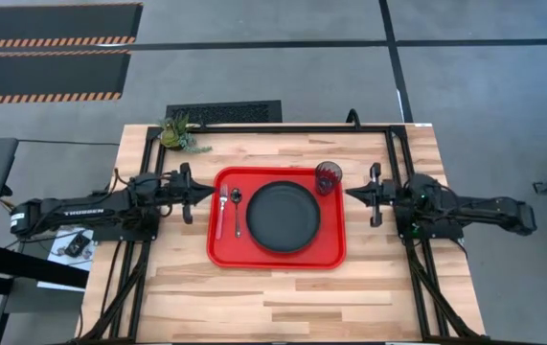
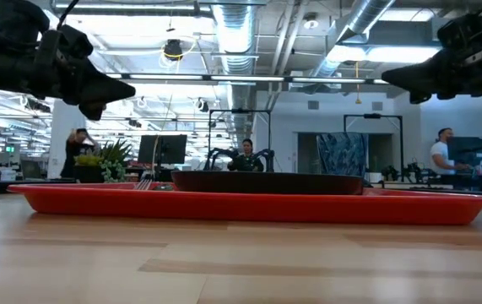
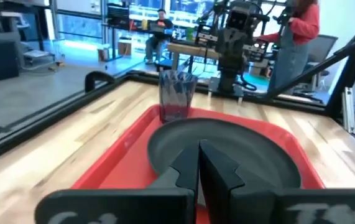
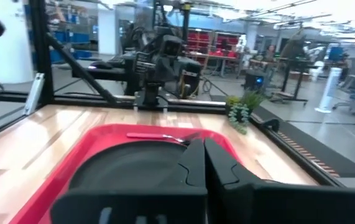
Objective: Pick and place plate/cup/fork/spoon on tray
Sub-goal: Return to Home Position
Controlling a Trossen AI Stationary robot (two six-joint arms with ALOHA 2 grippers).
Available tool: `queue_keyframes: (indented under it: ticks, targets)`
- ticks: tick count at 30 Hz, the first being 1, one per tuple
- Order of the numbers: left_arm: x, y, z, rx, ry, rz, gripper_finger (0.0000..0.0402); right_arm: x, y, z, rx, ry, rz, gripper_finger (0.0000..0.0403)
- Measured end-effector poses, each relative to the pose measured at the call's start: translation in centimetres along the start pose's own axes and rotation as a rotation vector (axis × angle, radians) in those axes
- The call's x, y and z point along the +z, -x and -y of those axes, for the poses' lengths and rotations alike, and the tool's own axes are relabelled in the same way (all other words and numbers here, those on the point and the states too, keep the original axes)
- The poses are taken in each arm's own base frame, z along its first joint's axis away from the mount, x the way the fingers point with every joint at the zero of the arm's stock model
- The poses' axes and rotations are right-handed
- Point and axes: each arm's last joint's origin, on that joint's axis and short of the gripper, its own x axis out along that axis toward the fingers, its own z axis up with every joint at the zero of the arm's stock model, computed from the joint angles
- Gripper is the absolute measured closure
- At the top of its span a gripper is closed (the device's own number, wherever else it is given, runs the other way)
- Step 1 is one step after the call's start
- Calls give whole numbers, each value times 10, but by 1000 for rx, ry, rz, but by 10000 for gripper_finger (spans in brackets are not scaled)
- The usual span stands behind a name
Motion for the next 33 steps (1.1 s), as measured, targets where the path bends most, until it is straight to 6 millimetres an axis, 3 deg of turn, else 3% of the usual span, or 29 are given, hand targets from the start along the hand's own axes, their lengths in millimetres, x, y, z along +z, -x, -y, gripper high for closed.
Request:
queue_keyframes:
  ticks: [11,16,23,33]
  targets:
    - [-5,20,-2,127,13,-18,401,-5,11,2,-112,-32,-42,400]
    - [3,28,0,118,10,89,401,-5,11,3,-127,-3,-42,399]
    - [2,27,0,124,-37,79,401,-4,11,3,-136,-37,-37,373]
    - [2,27,0,124,-32,76,401,-6,11,3,-152,-54,-61,368]
